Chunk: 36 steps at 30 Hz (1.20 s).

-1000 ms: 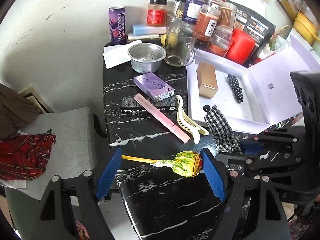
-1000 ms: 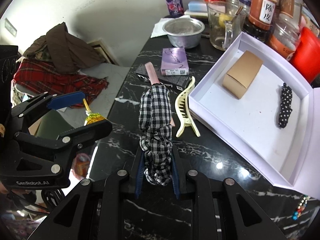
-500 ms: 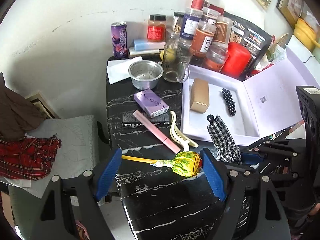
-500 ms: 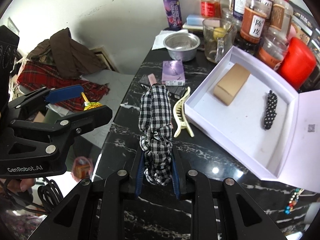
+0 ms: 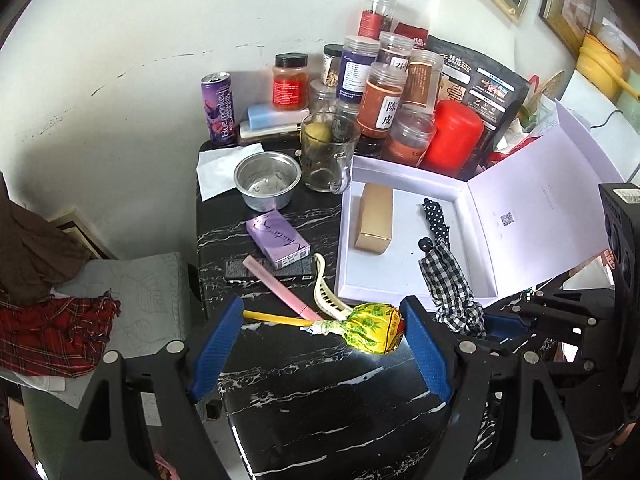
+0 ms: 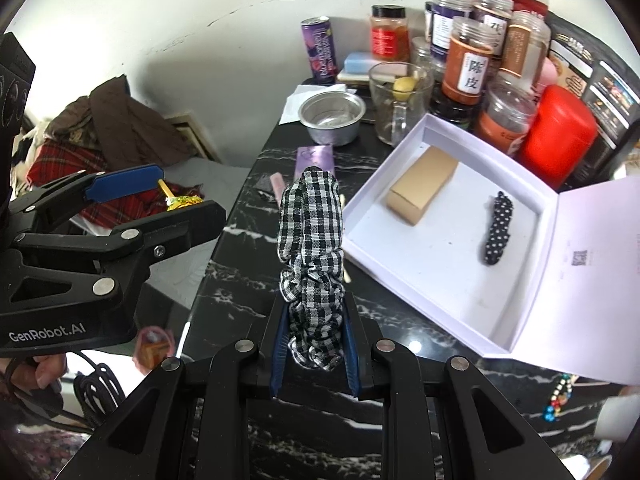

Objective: Organize rigid objects
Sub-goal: 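Carry the gingham scrunchie and yellow lollipop over the white box with both tools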

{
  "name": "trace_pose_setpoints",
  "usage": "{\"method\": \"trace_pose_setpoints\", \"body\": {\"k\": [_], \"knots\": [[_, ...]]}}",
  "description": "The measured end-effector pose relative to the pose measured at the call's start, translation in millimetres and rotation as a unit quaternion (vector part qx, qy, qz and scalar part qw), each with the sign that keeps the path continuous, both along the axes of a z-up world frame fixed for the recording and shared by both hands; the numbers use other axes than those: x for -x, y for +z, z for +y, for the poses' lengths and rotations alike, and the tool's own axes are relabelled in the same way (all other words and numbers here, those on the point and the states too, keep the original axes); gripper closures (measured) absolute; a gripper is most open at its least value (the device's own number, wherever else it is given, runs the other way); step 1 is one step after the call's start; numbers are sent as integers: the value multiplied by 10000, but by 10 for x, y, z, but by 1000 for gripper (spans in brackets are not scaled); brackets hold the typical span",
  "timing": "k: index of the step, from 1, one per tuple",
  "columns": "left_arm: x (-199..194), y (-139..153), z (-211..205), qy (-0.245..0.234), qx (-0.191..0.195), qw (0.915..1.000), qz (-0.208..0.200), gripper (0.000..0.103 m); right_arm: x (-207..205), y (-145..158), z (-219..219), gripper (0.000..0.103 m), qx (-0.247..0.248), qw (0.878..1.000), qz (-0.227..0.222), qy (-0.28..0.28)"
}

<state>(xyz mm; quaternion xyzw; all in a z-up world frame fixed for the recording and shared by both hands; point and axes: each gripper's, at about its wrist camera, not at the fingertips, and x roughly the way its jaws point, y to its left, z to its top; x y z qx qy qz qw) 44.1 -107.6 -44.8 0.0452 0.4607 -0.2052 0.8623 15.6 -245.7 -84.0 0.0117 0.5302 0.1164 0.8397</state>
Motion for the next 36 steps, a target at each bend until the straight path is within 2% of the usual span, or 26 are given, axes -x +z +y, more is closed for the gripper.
{"method": "trace_pose_setpoints", "body": {"k": [18, 36], "knots": [[-366, 142, -524, -333, 67, 9993, -133, 23, -196, 176, -503, 79, 166, 9987, -143, -470], [-818, 321, -1236, -828, 164, 9958, -365, 23, -451, 258, -1123, 79, 260, 9932, -374, -1071]]}}
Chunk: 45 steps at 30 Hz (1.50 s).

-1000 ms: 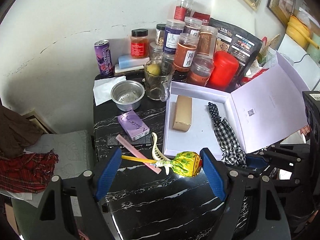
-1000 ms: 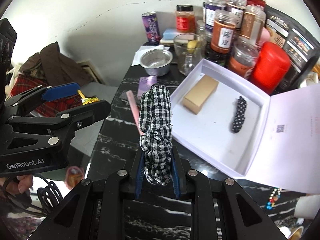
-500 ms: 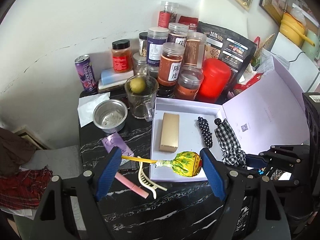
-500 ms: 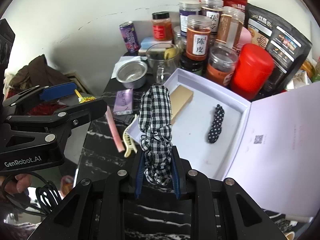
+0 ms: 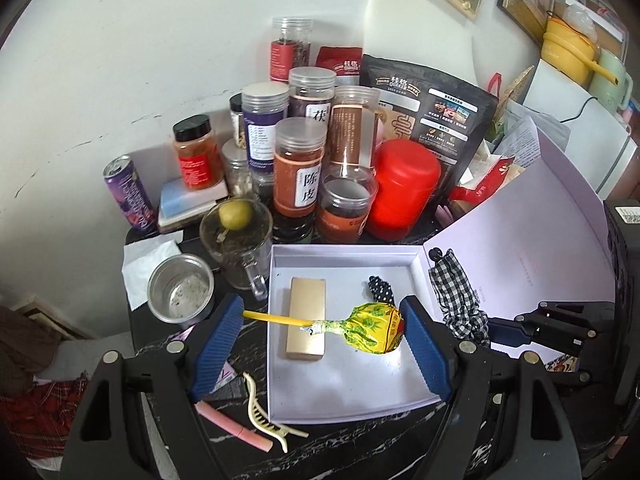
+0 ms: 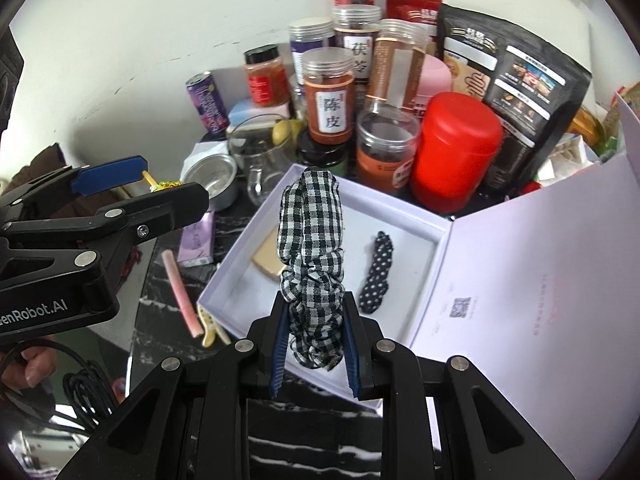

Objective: Organize rigid objects
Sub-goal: 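Carry the gingham scrunchie and yellow lollipop over the white box with both tools, then lower the gingham scrunchie into the box and open the right tool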

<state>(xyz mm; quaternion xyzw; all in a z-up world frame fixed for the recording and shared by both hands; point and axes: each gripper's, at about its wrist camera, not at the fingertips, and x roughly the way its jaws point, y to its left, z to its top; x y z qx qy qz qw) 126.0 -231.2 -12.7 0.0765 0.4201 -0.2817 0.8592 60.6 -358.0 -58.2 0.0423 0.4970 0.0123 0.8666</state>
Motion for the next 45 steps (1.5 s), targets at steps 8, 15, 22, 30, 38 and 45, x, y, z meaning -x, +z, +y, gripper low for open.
{"method": "trace_pose_setpoints", "body": {"k": [8, 15, 22, 30, 38, 45], "knots": [[-183, -47, -229, -106, 6, 9999, 50, 23, -118, 24, -235, 79, -2, 9997, -71, -254], [-320, -246, -340, -142, -39, 9995, 262, 23, -246, -80, -378, 79, -53, 9989, -38, -463], [-415, -552, -378, -123, -97, 9984, 542, 23, -322, -328, -438, 79, -161, 9977, 109, -653], [-408, -823, -361, -198, -237, 9969, 729, 23, -352, -594, -416, 79, -176, 9970, 370, -656], [-434, -1023, -410, -350, -318, 9957, 793, 23, -316, -881, -369, 79, -401, 9939, 788, -658], [-518, -1166, -468, -394, -417, 9954, 774, 23, -363, -1047, -395, 79, -403, 9924, 924, -713]]}}
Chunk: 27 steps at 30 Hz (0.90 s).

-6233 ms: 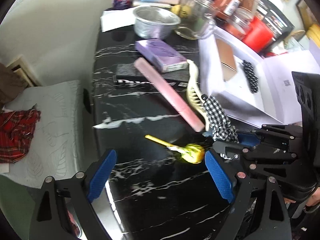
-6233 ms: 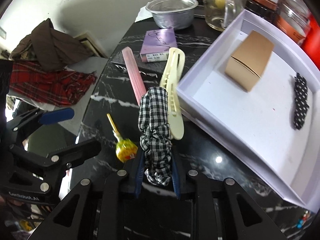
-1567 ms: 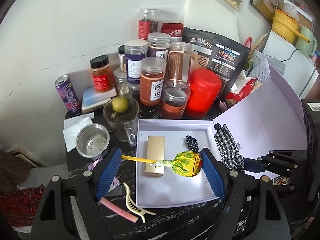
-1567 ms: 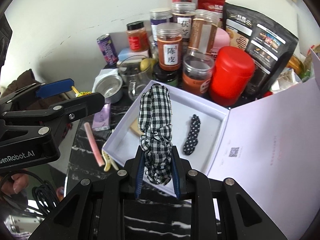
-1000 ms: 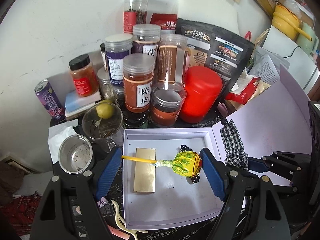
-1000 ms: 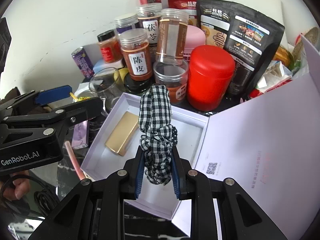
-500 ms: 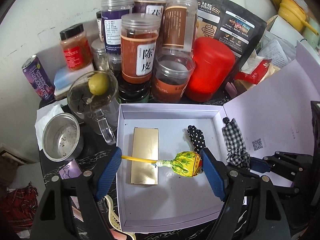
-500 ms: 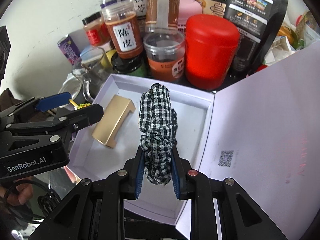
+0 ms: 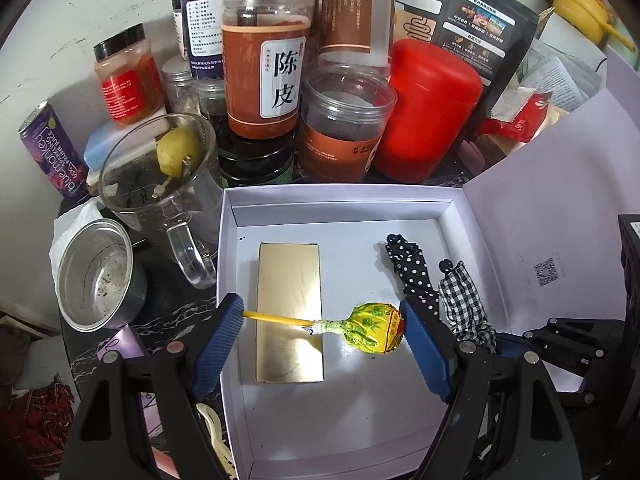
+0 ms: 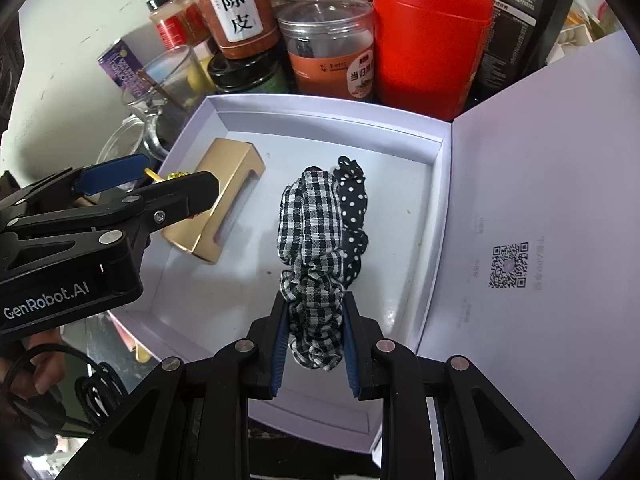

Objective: Organize rigid objects
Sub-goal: 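Lower the gingham scrunchie into the box and open the right tool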

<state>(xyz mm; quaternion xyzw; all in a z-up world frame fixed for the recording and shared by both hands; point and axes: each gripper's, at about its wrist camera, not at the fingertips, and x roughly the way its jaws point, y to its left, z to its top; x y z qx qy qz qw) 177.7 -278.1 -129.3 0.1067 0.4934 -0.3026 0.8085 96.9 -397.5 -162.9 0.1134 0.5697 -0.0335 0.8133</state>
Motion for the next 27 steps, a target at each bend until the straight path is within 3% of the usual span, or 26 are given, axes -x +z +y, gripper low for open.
{"method": "trace_pose_setpoints", "body": {"k": [18, 27], "knots": [[-153, -408, -130, 21, -205, 9996, 178, 23, -191, -229, -53, 79, 134, 9998, 105, -104], [-153, -419, -178, 11, -236, 9996, 159, 23, -280, -315, -32, 79, 168, 9995, 218, -151]]}}
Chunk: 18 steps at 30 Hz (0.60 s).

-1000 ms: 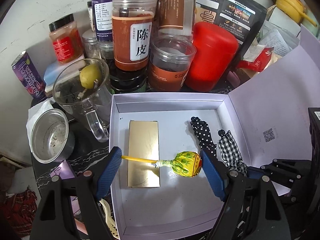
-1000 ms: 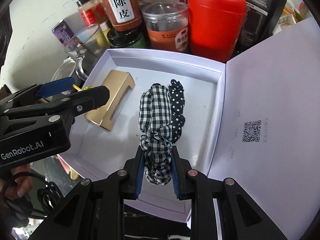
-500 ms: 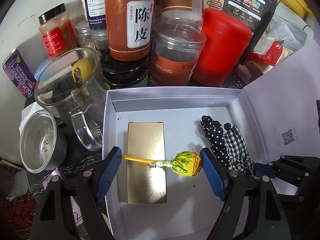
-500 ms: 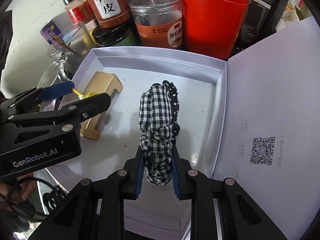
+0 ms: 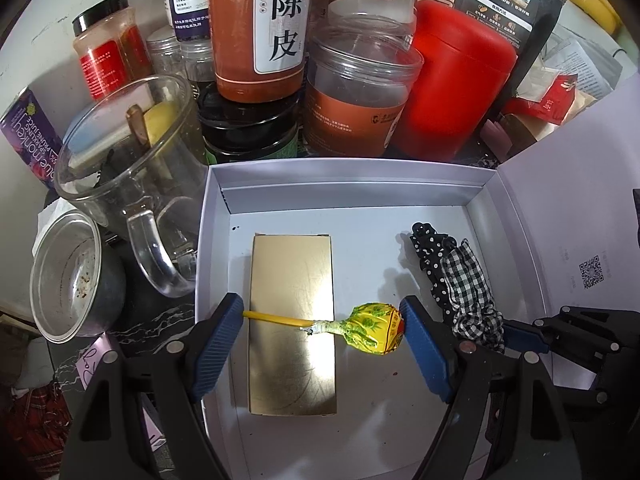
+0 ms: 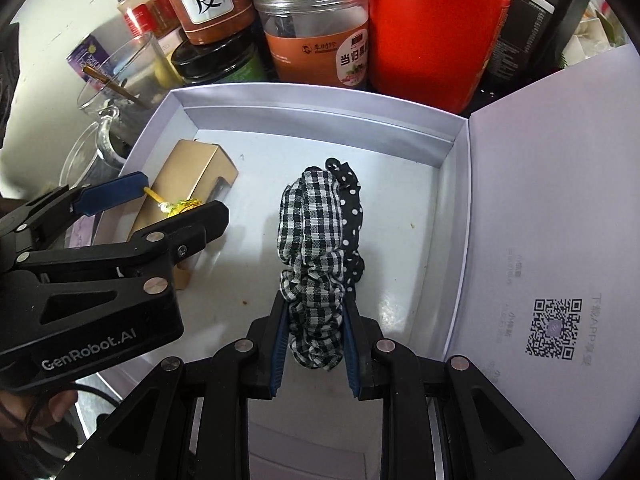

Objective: Organize rigid objects
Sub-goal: 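Lower the gingham scrunchie into the box and open the right tool, then open the left tool to drop the lollipop while the right tool withdraws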

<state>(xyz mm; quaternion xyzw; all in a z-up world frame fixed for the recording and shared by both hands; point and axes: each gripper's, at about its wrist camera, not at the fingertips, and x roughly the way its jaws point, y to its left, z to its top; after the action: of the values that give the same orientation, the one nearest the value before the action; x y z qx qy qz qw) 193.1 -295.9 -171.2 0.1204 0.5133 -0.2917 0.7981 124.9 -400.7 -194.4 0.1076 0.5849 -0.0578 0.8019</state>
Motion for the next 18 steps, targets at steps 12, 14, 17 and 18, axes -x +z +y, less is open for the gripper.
{"method": "trace_pose_setpoints", "body": {"k": [12, 14, 17, 18], "knots": [[-31, 77, -24, 93, -262, 9996, -95, 23, -51, 61, 41, 72, 144, 9999, 19, -43], [-43, 97, -16, 126, -314, 9994, -87, 23, -59, 85, 58, 67, 178, 9998, 18, -32], [-74, 125, 14, 157, -305, 9994, 79, 23, -61, 140, 81, 60, 225, 9997, 0, -52], [-71, 135, 27, 176, -306, 9993, 87, 23, -61, 163, 87, 60, 249, 9997, -2, -68]]}}
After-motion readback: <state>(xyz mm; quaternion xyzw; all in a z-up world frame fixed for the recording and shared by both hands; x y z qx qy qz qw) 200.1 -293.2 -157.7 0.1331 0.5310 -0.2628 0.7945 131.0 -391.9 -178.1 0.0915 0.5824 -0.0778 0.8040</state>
